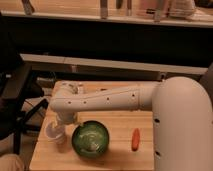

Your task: Pick up the ceramic cup

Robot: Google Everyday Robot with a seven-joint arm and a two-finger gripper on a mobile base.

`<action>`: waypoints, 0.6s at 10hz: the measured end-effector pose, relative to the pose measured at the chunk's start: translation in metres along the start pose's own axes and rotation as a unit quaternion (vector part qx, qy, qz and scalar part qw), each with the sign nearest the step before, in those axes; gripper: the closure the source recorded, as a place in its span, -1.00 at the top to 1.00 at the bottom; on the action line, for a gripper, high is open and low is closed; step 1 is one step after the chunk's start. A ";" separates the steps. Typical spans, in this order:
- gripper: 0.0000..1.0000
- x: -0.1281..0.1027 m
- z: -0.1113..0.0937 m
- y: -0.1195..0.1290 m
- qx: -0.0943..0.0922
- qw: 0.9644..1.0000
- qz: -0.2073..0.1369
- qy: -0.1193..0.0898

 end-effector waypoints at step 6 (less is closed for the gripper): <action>0.60 -0.005 0.004 -0.003 -0.004 1.000 -0.010 -0.001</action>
